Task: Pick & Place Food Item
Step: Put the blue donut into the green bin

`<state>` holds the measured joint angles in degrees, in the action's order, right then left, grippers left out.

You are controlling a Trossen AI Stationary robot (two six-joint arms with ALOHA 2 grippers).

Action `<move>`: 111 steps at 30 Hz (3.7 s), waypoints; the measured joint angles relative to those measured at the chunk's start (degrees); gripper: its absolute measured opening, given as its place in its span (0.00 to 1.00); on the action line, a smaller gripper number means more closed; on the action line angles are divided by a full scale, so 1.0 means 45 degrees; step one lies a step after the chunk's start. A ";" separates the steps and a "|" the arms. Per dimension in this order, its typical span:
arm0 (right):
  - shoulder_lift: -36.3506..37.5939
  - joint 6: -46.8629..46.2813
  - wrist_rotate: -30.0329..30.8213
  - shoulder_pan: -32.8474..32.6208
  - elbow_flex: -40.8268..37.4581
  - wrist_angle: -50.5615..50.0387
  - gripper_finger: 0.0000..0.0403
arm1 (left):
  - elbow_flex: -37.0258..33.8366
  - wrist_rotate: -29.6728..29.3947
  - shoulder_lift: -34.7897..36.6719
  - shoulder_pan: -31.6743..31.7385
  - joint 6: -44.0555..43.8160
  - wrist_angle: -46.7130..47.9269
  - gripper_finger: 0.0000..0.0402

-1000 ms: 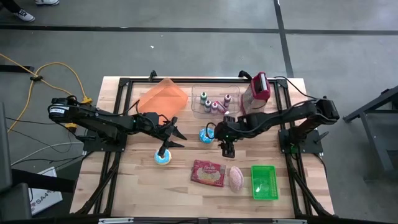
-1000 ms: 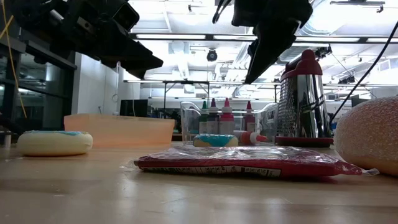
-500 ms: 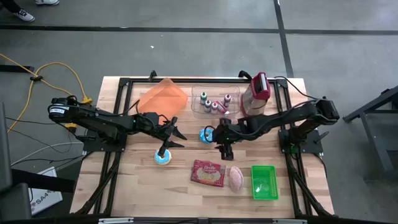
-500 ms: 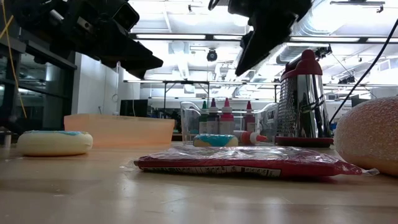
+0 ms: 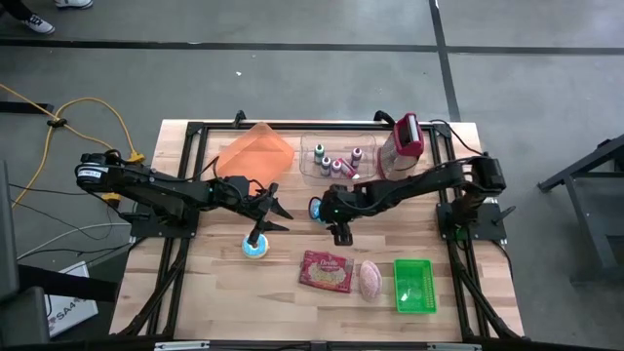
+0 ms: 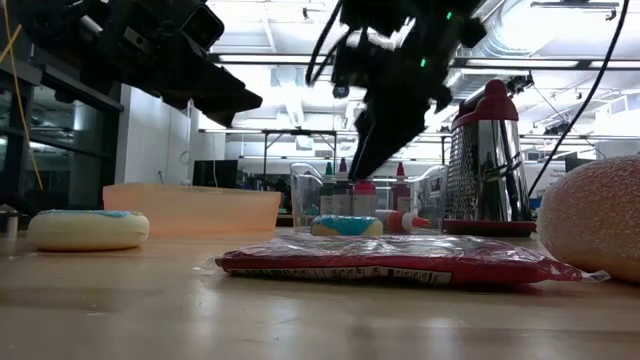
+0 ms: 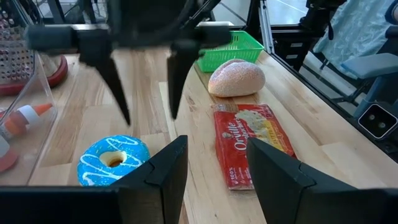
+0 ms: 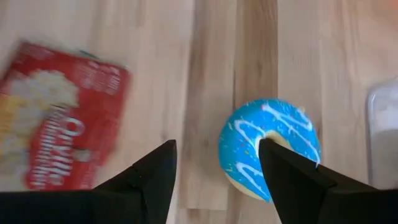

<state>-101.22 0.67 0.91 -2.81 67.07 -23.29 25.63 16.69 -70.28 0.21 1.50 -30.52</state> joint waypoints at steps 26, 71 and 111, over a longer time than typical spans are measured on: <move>-0.1378 0.0251 0.0698 0.0413 -0.0006 0.0852 0.54 | 0.0000 0.0005 0.0000 -0.0005 0.0000 0.0005 0.39; -0.2063 0.0154 0.0155 0.0554 -0.0539 0.1788 0.43 | 0.0000 0.0005 0.0002 -0.0003 0.0002 -0.0044 0.39; 0.3611 -0.9518 0.4146 -0.4018 -0.0542 -0.6445 0.25 | 0.0005 -0.0005 0.0000 0.0000 0.0005 -0.1175 0.39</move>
<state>-84.97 -42.16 19.56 -20.89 64.63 -52.29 25.65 16.67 -70.28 0.21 1.52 -35.81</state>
